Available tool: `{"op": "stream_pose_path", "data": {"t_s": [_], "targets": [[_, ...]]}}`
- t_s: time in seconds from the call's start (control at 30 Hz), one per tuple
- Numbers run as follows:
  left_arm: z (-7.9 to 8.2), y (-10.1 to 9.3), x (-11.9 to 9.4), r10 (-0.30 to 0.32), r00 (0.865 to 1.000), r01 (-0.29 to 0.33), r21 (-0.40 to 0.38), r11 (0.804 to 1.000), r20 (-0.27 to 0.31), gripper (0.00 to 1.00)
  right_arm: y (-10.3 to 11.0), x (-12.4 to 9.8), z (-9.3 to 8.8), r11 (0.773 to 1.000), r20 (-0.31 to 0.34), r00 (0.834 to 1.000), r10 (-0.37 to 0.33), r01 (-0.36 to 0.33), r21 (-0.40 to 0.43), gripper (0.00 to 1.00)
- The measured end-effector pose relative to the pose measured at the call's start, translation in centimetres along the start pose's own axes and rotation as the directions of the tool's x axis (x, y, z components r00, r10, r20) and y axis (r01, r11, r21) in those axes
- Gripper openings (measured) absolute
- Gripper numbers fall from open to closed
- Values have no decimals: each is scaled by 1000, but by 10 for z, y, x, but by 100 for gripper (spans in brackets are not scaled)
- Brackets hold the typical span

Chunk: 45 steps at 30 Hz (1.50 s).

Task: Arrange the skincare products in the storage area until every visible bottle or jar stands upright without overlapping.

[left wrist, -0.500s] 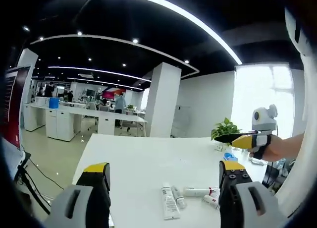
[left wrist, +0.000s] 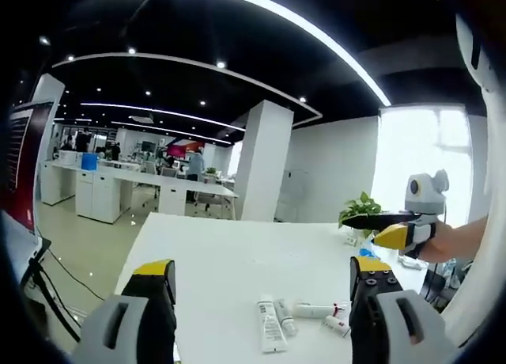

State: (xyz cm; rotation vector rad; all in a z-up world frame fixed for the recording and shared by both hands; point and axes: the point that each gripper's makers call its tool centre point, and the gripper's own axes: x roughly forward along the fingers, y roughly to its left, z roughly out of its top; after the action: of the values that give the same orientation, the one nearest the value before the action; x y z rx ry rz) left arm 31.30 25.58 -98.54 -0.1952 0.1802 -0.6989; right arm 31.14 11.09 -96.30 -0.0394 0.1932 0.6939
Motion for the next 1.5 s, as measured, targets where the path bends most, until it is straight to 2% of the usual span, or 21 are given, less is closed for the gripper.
{"op": "stream_pose_path", "data": {"t_s": [0.07,0.13,0.23,0.3,0.33,0.4,0.5,0.53,0.57,0.67,0.73,0.83,0.9,1.0,1.07,1.2,1.3,1.33,1.37,1.43,1.5], "targets": [[-4,0,-1,0,1000,1,47,999,-30,94,-1,1,-6,998,-21,1000,-4,6,62,74],[-3,2,-4,11,1000,-11,36,999,-15,93,6,-1,4,997,23,1000,10,-12,74,74],[-2,5,-7,32,999,-32,-34,999,6,93,10,-4,4,1000,19,1000,18,-18,11,74],[-4,3,-6,24,1000,-24,-22,999,-4,93,8,-3,-3,1000,0,1000,11,-11,5,73],[-5,2,-7,20,1000,-20,-15,1000,-13,93,7,-1,-10,999,-24,1000,10,-9,31,73],[-8,-1,-9,15,1000,-15,25,1000,-26,93,10,-1,-8,996,-10,1000,20,-19,87,73],[-9,6,-12,41,999,-41,-10,999,-12,93,15,-3,-2,998,2,1000,31,-31,63,73],[-10,8,-12,58,998,-58,-58,997,-11,93,16,-4,-1,999,-10,999,36,-36,30,73],[-8,6,-12,50,999,-50,-51,997,7,93,15,-4,1,999,6,999,40,-40,-7,73],[-11,0,-11,38,999,-38,-18,999,-20,93,11,-1,-11,999,-41,999,36,-35,26,73],[-9,-2,-13,40,999,-40,7,999,-13,93,13,-1,-5,997,-5,999,49,-48,62,73],[-11,3,-13,69,998,-69,-68,995,-5,92,16,-3,-3,998,-15,998,62,-62,23,73],[-10,-2,-12,47,999,-46,-69,997,9,92,15,-2,-6,998,-15,998,64,-64,4,73],[-13,-8,-12,25,1000,-25,-28,999,-10,92,12,0,-15,998,-44,997,58,-56,36,73],[-16,-7,-15,40,999,-40,-2,999,-12,92,17,1,-10,991,-5,997,81,-80,103,73],[-16,1,-20,80,997,-78,-114,990,14,90,21,3,-11,993,-37,993,110,-108,53,73],[-21,-3,-21,59,998,-59,-85,995,-1,90,19,9,-19,993,-69,992,110,-108,39,72],[-27,-3,-24,58,998,-59,-39,997,-30,90,18,11,-22,991,-91,990,111,-105,78,70],[-28,-1,-26,66,997,-68,-38,997,-29,90,19,12,-20,990,-79,990,119,-112,87,68],[-27,4,-31,90,996,-91,-79,993,-16,90,21,16,-20,989,-93,986,136,-129,78,66],[-28,7,-34,110,994,-112,-109,988,-29,90,25,17,-26,986,-152,975,164,-161,32,69]]}}
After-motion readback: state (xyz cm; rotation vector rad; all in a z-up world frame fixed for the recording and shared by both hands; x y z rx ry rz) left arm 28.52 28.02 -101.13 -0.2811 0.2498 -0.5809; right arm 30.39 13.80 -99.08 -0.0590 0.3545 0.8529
